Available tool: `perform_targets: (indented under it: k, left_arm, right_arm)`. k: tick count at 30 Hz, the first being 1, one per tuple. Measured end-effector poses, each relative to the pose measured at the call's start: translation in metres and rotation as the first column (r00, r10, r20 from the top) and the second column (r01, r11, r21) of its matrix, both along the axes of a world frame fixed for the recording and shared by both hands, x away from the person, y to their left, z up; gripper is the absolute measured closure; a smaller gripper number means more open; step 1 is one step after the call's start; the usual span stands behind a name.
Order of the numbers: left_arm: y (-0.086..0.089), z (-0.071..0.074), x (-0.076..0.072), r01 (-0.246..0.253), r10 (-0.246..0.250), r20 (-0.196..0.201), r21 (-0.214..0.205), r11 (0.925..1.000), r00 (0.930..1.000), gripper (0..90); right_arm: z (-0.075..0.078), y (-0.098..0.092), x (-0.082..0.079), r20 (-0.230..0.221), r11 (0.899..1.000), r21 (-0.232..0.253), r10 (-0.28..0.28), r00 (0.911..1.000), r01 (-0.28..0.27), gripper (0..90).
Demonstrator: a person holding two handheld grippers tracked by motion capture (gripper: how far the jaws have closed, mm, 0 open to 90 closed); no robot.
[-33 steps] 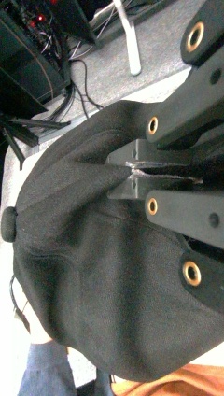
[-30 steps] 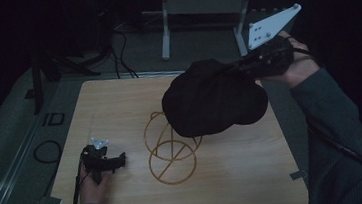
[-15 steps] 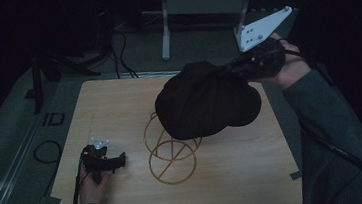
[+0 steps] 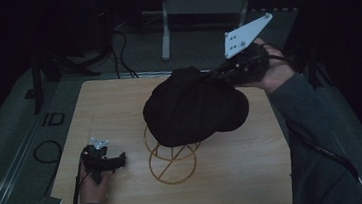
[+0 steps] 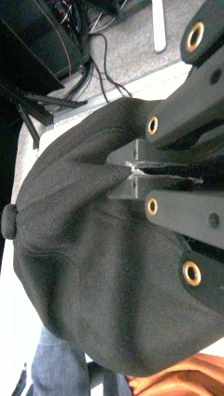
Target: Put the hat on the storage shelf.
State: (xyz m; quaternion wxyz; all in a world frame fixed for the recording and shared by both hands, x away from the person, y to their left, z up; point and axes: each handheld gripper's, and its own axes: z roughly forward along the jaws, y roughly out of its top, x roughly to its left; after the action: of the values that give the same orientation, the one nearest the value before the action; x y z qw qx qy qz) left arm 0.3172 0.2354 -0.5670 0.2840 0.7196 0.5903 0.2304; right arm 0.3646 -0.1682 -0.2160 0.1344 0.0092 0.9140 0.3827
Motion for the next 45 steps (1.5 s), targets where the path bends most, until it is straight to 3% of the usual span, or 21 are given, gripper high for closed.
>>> perform_targets:
  k: [15, 30, 38, 45]
  left_arm:
    - [0.0, 0.0, 0.0, 0.0, 0.0, -0.001, 0.0, 1.0, 1.0, 0.1]
    - [0.0, 0.0, 0.0, 0.001, -0.001, -0.001, 0.0, 1.0, 1.0, 0.1]
    - [0.0, 0.0, 0.0, 0.001, -0.001, -0.001, 0.001, 1.0, 1.0, 0.1]
    - [0.0, 0.0, 0.0, 0.001, -0.001, -0.001, 0.001, 1.0, 1.0, 0.1]
  right_arm:
    - [-0.039, 0.037, 0.002, -0.046, 0.996, -0.06, 0.059, 0.9972, -0.062, 86.6]
    - [-0.064, 0.049, 0.004, -0.09, 0.99, -0.109, 0.08, 0.9928, -0.089, 84.8]
    - [-0.075, 0.053, 0.003, -0.109, 0.981, -0.172, 0.072, 0.9914, -0.091, 73.8]
    - [-0.08, 0.054, 0.004, -0.119, 0.98, -0.185, 0.055, 0.9913, -0.077, 52.4]
